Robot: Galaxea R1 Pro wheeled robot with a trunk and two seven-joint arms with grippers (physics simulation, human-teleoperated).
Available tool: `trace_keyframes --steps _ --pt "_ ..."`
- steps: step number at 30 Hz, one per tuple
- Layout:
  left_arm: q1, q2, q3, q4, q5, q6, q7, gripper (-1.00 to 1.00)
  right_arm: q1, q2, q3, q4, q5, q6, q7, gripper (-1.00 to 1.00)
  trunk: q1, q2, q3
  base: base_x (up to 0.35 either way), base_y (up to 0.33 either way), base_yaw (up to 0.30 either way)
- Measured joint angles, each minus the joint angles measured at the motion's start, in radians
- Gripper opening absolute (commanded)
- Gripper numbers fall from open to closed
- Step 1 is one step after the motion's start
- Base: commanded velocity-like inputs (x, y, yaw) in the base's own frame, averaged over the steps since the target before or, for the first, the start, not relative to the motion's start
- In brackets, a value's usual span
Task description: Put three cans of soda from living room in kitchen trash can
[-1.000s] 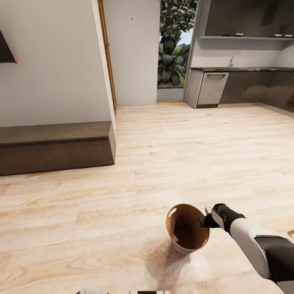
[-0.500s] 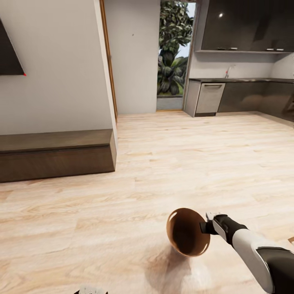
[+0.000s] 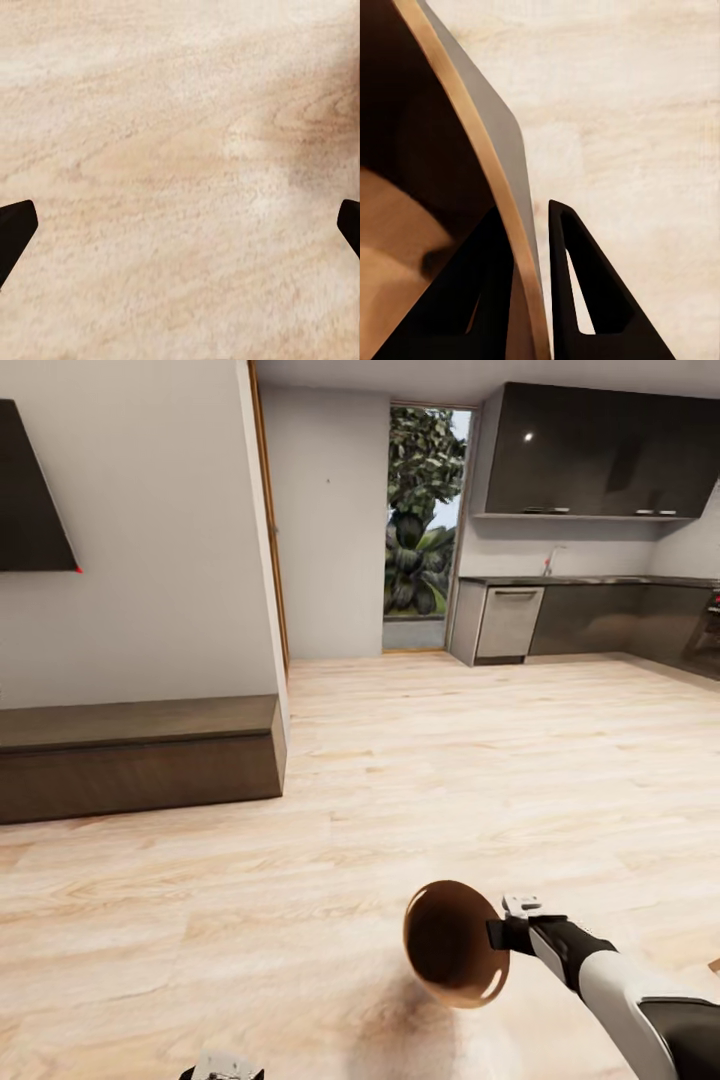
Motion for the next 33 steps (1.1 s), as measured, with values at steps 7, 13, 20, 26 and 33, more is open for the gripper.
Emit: trace_keyframes --steps 7,13,20,26,33 --pt "-0.039 0.000 0.001 0.062 0.001 0.002 0.000 1.00 0.083 0.000 -0.011 -0.005 0.000 -0.139 0.005 -1.00 -0.003 0.002 0.027 0.000 0.000 0.000" --pt "-0.080 0.000 0.002 0.124 0.002 0.001 0.000 1.00 0.221 0.007 -0.012 -0.166 -0.007 -0.171 0.001 -1.00 -0.016 0.023 0.048 0.000 0.000 0.000" --pt "-0.088 0.000 0.002 0.152 0.002 -0.001 0.001 1.00 0.381 0.012 -0.019 -0.375 -0.014 -0.195 -0.007 -1.00 -0.043 0.072 0.070 0.000 0.000 0.000" --pt "-0.089 0.000 0.002 0.158 0.002 -0.004 0.001 1.00 0.452 0.014 -0.022 -0.407 -0.017 -0.260 -0.008 -1.00 -0.066 0.114 0.089 0.000 0.000 0.000" --pt "-0.089 0.000 0.002 0.159 0.002 -0.005 0.001 1.00 0.499 0.015 -0.020 -0.443 -0.016 -0.300 -0.007 -1.00 -0.093 0.163 0.111 0.000 0.000 0.000"
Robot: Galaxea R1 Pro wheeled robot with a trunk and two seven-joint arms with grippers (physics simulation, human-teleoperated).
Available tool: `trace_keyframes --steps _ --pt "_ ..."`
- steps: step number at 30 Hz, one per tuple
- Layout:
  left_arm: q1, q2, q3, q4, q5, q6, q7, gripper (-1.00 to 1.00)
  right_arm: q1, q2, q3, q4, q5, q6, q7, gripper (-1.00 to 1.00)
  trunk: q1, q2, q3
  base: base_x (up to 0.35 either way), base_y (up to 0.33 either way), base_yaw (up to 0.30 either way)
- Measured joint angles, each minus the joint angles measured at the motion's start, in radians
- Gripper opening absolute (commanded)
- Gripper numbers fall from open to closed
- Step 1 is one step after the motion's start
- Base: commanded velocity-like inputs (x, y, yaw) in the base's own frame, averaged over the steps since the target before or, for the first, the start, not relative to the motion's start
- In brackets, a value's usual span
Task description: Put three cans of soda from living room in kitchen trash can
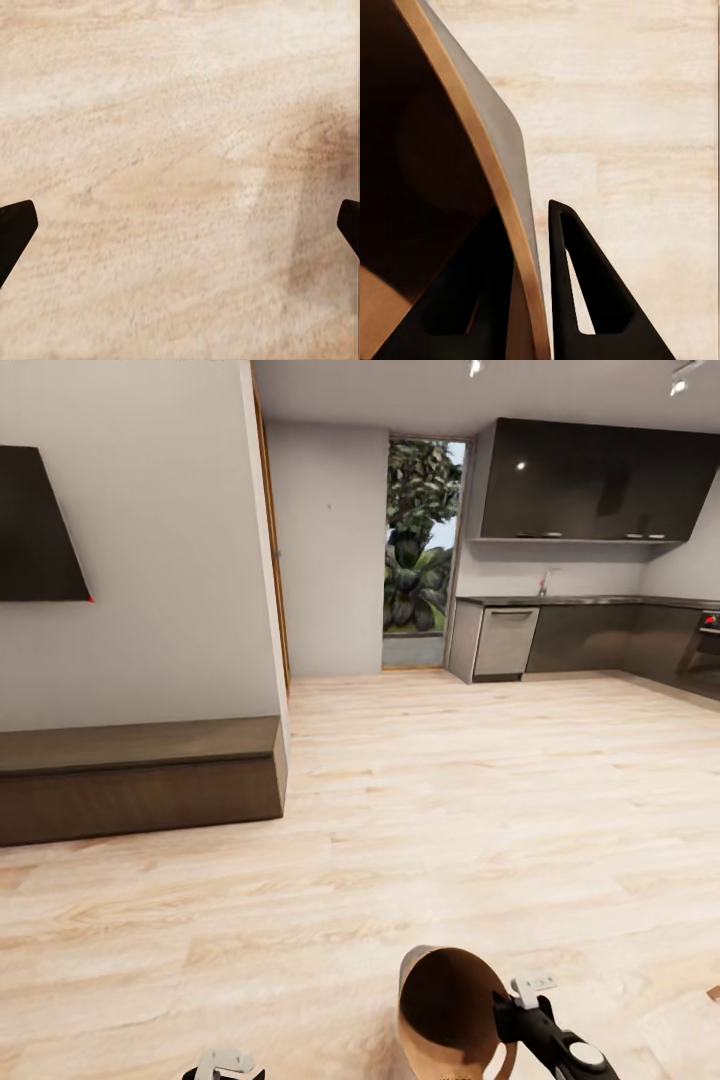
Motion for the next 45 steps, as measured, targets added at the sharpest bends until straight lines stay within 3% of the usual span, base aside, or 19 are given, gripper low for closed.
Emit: trace_keyframes --steps 9,25,32,33,36,40,45 --pt "0.000 0.000 0.000 0.000 0.000 -0.002 -0.001 1.00 0.059 -0.013 -0.007 -0.078 0.000 -0.020 0.008 -1.00 -0.035 0.063 0.028 0.000 0.000 0.000" --pt "-0.008 0.002 0.000 0.000 0.002 -0.009 -0.003 1.00 0.263 -0.014 -0.022 -0.368 -0.001 -0.023 0.015 -1.00 -0.096 0.175 0.078 0.000 0.000 0.000" --pt "-0.008 0.000 0.000 -0.002 0.005 -0.015 -0.003 1.00 0.290 -0.011 -0.022 -0.397 -0.002 -0.028 0.016 -1.00 -0.123 0.224 0.100 0.000 0.000 0.000" --pt "-0.008 0.000 0.000 -0.003 0.006 -0.018 -0.004 1.00 0.305 -0.011 -0.022 -0.378 -0.002 -0.108 0.015 -1.00 -0.126 0.231 0.103 0.000 0.000 0.000" --pt "-0.008 0.000 0.000 -0.002 0.006 -0.023 -0.004 1.00 0.324 -0.009 -0.022 -0.390 -0.006 -0.235 0.012 -1.00 -0.138 0.252 0.113 0.000 0.000 0.000" --pt "-0.008 0.000 0.000 -0.002 0.006 -0.026 -0.004 1.00 0.338 -0.007 -0.020 -0.386 0.001 -0.308 0.013 -1.00 -0.153 0.280 0.125 0.000 0.000 0.000" --pt "-0.008 0.000 0.000 -0.001 0.005 -0.030 -0.003 1.00 0.359 -0.008 -0.021 -0.385 -0.002 -0.340 0.015 -1.00 -0.173 0.315 0.141 0.000 0.000 0.000"
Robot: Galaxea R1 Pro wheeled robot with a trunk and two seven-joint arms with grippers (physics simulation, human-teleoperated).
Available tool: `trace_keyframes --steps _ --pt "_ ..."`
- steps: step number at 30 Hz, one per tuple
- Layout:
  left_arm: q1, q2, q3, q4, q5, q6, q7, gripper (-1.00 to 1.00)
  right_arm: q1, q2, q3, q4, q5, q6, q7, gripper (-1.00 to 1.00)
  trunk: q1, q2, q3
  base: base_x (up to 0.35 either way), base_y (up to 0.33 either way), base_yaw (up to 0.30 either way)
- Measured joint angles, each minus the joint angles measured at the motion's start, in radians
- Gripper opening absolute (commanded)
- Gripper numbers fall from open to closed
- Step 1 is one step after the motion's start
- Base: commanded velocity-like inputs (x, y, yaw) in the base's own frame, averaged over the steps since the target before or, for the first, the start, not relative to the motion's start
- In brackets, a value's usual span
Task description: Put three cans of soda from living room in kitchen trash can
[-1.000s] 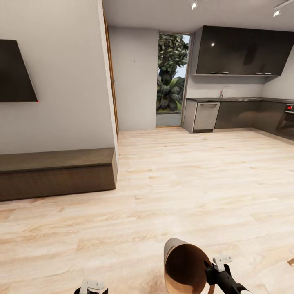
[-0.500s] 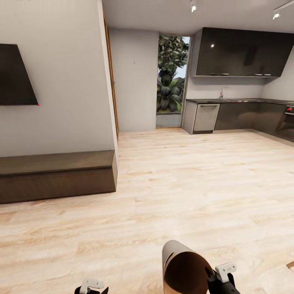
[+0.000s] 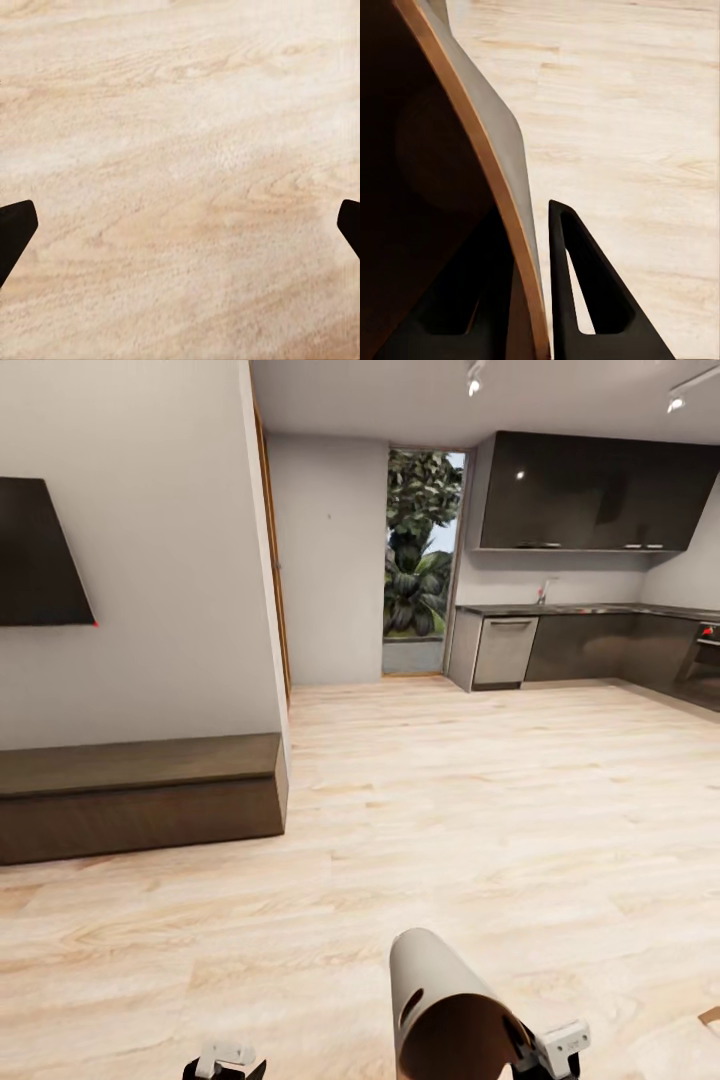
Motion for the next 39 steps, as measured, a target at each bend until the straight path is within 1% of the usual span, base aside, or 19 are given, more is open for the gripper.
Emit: trace_keyframes --steps 2,5,9,12,14,16,23,27,31,32,34,37,39 --pt "0.000 0.000 0.000 0.000 0.000 -0.001 0.000 1.00 0.014 0.000 0.002 0.001 0.008 -0.020 0.002 -1.00 -0.008 0.014 0.006 0.000 0.000 0.000" --pt "0.000 0.000 0.000 0.000 -0.001 -0.002 0.000 1.00 0.022 -0.002 -0.001 0.001 -0.003 -0.052 0.001 -1.00 -0.019 0.035 0.016 0.000 0.000 0.000" --pt "0.000 0.000 0.000 0.000 -0.001 -0.002 0.000 1.00 0.040 -0.005 0.000 0.016 0.003 -0.094 0.002 -1.00 -0.034 0.063 0.028 0.000 0.000 0.000" --pt "0.000 0.000 0.000 0.000 -0.001 -0.003 0.000 1.00 0.052 -0.007 -0.001 0.039 0.001 -0.149 0.001 -1.00 -0.046 0.084 0.038 0.000 0.000 0.000" --pt "0.000 0.000 0.000 0.000 0.000 -0.003 0.000 1.00 0.054 -0.007 -0.001 0.046 0.001 -0.168 0.001 -1.00 -0.054 0.098 0.044 0.000 0.000 0.000" --pt "0.000 0.000 0.000 0.000 0.000 -0.006 0.000 1.00 0.056 -0.007 -0.001 0.049 0.002 -0.178 0.001 -1.00 -0.061 0.112 0.050 0.000 0.000 0.000" --pt "0.001 0.000 0.001 0.000 -0.001 -0.055 0.000 1.00 0.067 -0.005 -0.001 0.053 0.003 -0.232 0.000 -1.00 -0.088 0.161 0.072 0.000 0.000 0.000" --pt "0.001 0.000 0.000 0.000 -0.001 -0.064 0.000 1.00 0.076 -0.003 0.000 0.052 0.001 -0.240 0.000 -1.00 -0.103 0.189 0.085 0.000 0.000 0.000" --pt "0.001 0.000 0.000 0.001 -0.003 -0.100 0.005 1.00 0.082 0.002 0.000 0.055 0.004 -0.235 -0.004 -1.00 -0.104 0.189 0.085 0.000 0.000 0.000" --pt "0.002 0.000 0.000 0.001 -0.001 -0.121 0.007 1.00 0.083 0.006 0.002 0.055 0.002 -0.231 -0.012 -1.00 -0.104 0.189 0.085 -0.007 0.000 0.000" --pt "0.002 0.000 0.000 0.001 -0.001 -0.126 0.007 1.00 0.083 0.007 0.003 0.055 0.004 -0.230 -0.014 -1.00 -0.104 0.189 0.085 -0.052 0.042 0.000" --pt "0.002 0.000 0.002 0.001 -0.002 -0.129 0.007 1.00 0.083 0.009 0.002 0.050 -0.005 -0.227 -0.019 -1.00 -0.104 0.189 0.085 -0.139 0.161 0.000" --pt "0.002 0.000 0.002 0.001 -0.002 -0.129 0.006 1.00 0.083 0.009 0.004 0.050 0.004 -0.228 -0.019 -1.00 -0.104 0.189 0.085 -0.164 0.199 0.000"
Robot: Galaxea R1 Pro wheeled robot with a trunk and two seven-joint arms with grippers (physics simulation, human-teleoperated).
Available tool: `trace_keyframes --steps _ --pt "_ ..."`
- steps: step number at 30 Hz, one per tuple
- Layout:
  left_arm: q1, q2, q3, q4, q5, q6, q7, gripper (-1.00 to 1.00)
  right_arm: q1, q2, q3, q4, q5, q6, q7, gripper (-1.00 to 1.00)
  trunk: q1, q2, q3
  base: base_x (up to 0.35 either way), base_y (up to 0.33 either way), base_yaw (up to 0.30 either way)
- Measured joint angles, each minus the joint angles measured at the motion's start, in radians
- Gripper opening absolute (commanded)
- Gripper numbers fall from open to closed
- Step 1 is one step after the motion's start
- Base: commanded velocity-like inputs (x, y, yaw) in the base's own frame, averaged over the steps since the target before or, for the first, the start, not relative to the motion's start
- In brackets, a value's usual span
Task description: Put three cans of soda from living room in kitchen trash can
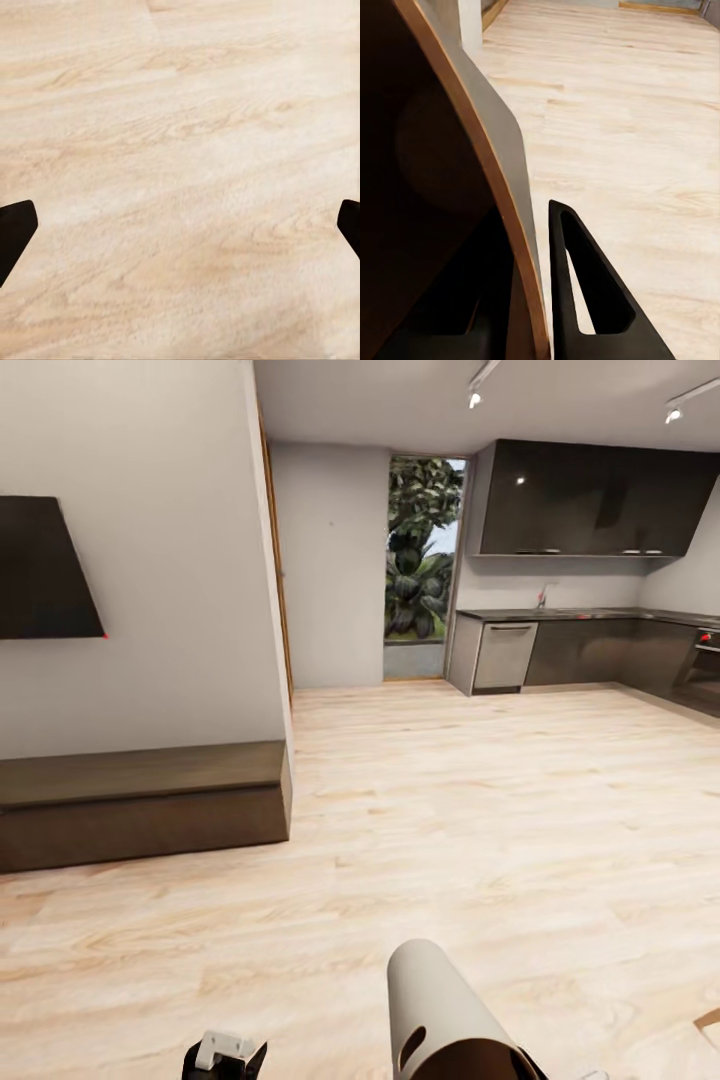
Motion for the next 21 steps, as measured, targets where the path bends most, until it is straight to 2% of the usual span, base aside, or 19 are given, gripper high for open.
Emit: trace_keyframes --steps 12,13,15,16,19,21 --pt "0.000 0.002 0.001 -0.005 0.002 0.003 -0.004 1.00 0.000 -0.005 -0.009 -0.003 -0.002 -0.001 -0.001 -1.00 0.000 0.000 0.000 -0.186 0.234 0.000" --pt "0.000 0.008 0.001 -0.009 0.003 0.004 -0.004 1.00 0.000 -0.004 -0.034 -0.002 0.021 -0.004 0.002 -1.00 0.000 0.000 0.000 -0.190 0.241 0.000" --pt "0.000 0.012 0.001 -0.009 0.004 0.005 -0.005 1.00 0.000 -0.003 -0.068 -0.003 -0.014 0.002 0.003 -1.00 0.000 0.000 0.000 -0.173 0.201 0.000" --pt "0.000 0.013 0.000 -0.009 0.004 0.005 -0.005 1.00 0.000 -0.003 -0.076 -0.005 -0.023 0.003 0.003 -1.00 0.000 0.000 0.000 -0.138 0.154 0.000" --pt "0.000 0.016 -0.001 -0.008 0.004 0.003 -0.005 1.00 0.000 -0.001 -0.087 -0.004 0.015 -0.003 0.010 -1.00 0.000 0.000 0.000 -0.052 0.057 0.000" --pt "0.000 0.017 -0.001 -0.009 0.004 -0.001 -0.005 1.00 0.000 -0.002 -0.099 -0.003 -0.003 0.001 0.009 -1.00 0.000 0.000 0.000 -0.005 0.005 0.000"
